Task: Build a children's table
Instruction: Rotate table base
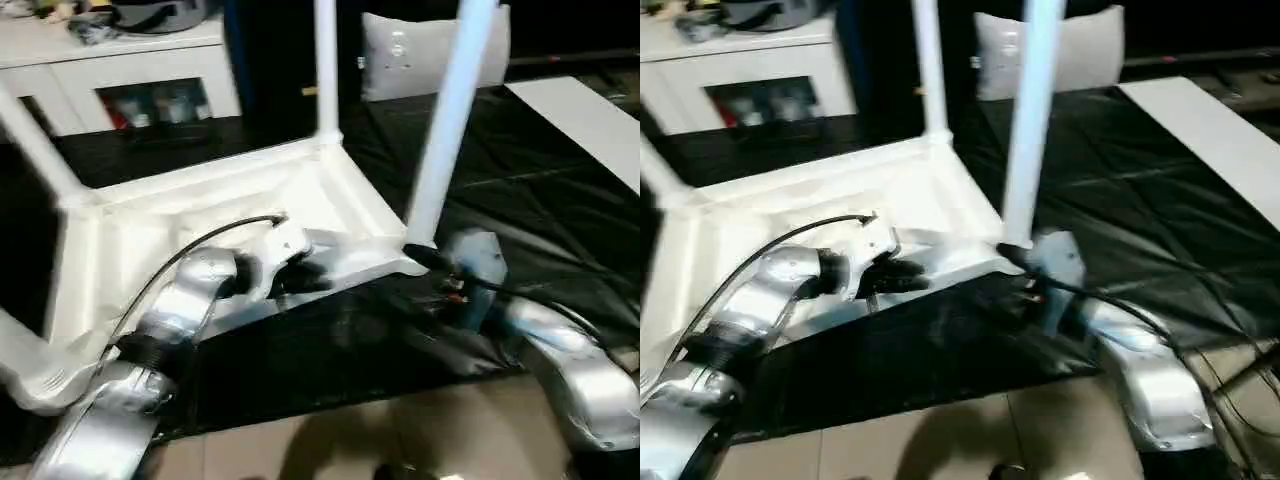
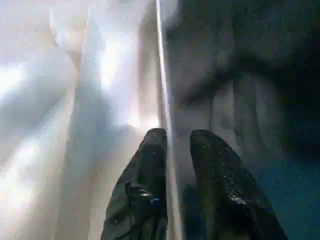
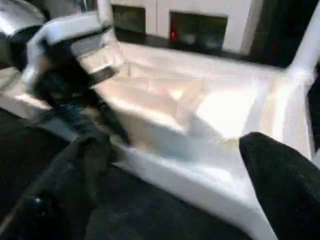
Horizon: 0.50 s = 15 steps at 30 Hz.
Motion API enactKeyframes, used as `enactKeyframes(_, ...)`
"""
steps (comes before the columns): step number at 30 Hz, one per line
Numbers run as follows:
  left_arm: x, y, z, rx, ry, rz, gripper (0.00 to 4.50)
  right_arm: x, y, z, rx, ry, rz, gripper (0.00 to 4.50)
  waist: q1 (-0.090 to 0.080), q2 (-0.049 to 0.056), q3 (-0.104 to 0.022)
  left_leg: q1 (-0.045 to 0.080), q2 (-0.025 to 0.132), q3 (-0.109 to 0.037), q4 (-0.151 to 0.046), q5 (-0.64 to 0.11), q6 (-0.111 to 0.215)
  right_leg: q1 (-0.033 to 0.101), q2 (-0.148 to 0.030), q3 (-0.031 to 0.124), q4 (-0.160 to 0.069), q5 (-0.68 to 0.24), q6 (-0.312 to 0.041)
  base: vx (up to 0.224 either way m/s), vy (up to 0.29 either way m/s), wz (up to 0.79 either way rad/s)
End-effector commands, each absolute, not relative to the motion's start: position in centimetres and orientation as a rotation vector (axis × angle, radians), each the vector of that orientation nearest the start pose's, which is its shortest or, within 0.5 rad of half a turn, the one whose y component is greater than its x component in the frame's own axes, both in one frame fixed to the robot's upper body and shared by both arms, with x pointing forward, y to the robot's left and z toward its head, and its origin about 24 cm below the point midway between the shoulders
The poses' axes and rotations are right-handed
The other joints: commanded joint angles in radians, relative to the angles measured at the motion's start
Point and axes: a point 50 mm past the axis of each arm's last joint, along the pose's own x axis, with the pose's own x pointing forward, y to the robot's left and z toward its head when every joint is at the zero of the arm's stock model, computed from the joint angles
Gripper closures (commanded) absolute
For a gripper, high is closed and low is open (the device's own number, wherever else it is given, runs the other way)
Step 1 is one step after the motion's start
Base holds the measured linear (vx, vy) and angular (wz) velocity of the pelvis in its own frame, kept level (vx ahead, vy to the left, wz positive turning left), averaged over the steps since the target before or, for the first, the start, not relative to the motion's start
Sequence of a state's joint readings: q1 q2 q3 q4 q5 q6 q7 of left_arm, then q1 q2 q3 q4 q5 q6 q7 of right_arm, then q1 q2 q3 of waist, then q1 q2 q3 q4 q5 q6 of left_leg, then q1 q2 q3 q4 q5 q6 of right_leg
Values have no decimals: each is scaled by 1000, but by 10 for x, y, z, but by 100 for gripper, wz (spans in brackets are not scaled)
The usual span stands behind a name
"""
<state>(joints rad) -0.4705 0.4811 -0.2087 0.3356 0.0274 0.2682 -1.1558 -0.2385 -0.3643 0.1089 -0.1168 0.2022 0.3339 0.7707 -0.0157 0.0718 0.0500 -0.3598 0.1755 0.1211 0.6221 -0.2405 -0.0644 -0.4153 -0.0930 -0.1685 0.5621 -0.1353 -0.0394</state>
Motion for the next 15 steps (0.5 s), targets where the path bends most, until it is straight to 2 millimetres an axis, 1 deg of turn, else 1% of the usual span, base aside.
enactKeyframes(1, 287, 182, 79, 431, 526, -1199, 353, 287, -123, 97, -304, 90, 918, 0, 2, -7, -64, -9, 53, -7, -84, -98, 77, 73, -74, 70, -56, -329, -116, 0, 0, 0)
enactKeyframes(2, 284, 184, 79, 437, 541, -1197, 353, 290, -121, 97, -333, 91, 914, 0, -5, -7, -59, -17, 49, -5, -89, -99, 71, 78, -71, 70, -56, -338, -129, 0, 0, 0)
enactKeyframes(3, 274, 190, 78, 460, 596, -1192, 353, 304, -114, 95, -438, 99, 892, 0, -2, -13, -58, -9, 46, -1, -86, -105, 67, 75, -70, 71, -59, -353, -133, 0, 0, 0)
enactKeyframes(4, 274, 190, 78, 460, 596, -1192, 353, 304, -114, 95, -438, 99, 892, 0, -2, -7, -56, -8, 44, 0, -87, -109, 62, 75, -69, 71, -59, -368, -137, 0, 0, 0)
enactKeyframes(5, 268, 192, 77, 463, 629, -1192, 353, 313, -110, 93, -493, 109, 867, 0, 1, -4, -59, -2, 45, 2, -83, -105, 61, 72, -71, 73, -59, -366, -136, 0, 0, 0)
enactKeyframes(6, 262, 192, 75, 463, 665, -1192, 353, 325, -106, 91, -543, 123, 827, 0, 0, -6, -60, -7, 46, -1, -85, -93, 61, 76, -69, 73, -50, -339, -151, 0, 0, 0)
enactKeyframes(7, 262, 192, 75, 463, 665, -1192, 353, 325, -106, 91, -543, 123, 827, 0, -1, -5, -59, -5, 47, -1, -85, -93, 59, 74, -68, 74, -48, -329, -155, 0, 0, 0)
enactKeyframes(8, 260, 192, 74, 463, 673, -1189, 353, 328, -105, 90, -551, 127, 813, 0, 2, -4, -61, 1, 47, 1, -82, -87, 62, 74, -67, 76, -50, -306, -158, 0, 0, 0)
enactKeyframes(9, 258, 191, 74, 463, 682, -1184, 353, 333, -105, 89, -560, 134, 794, 0, 4, -11, -62, -1, 48, 1, -82, -69, 65, 76, -65, 79, -43, -268, -169, 0, 0, 0)
enactKeyframes(10, 256, 190, 74, 473, 694, -1180, 353, 338, -106, 88, -588, 132, 765, 0, 6, -8, -65, -3, 47, 1, -82, -47, 66, 78, -65, 81, -33, -233, -183, 0, 0, 0)
enactKeyframes(11, 254, 190, 74, 479, 705, -1175, 353, 342, -107, 86, -611, 129, 747, 0, 5, -9, -64, -4, 45, 1, -81, -42, 68, 78, -64, 81, -33, -230, -184, 0, 0, 0)
enactKeyframes(12, 254, 190, 74, 479, 705, -1175, 353, 342, -107, 86, -611, 129, 747, 0, 6, -9, -65, -2, 46, 3, -80, -43, 66, 78, -66, 83, -32, -229, -189, 0, 0, 0)
enactKeyframes(13, 254, 189, 75, 492, 708, -1166, 353, 345, -108, 86, -632, 129, 732, 0, 9, -13, -64, 0, 43, 6, -79, -51, 69, 79, -64, 83, -36, -242, -189, 0, 0, 0)
enactKeyframes(14, 254, 190, 76, 509, 705, -1148, 353, 348, -110, 85, -652, 127, 712, 0, 9, -13, -64, -3, 43, 5, -79, -54, 68, 80, -66, 84, -33, -246, -191, 0, 0, 0)
enactKeyframes(15, 255, 190, 77, 522, 701, -1129, 353, 350, -112, 85, -662, 128, 694, 0, 10, -16, -62, -2, 41, 8, -78, -67, 67, 79, -65, 85, -38, -271, -187, 0, 0, 0)
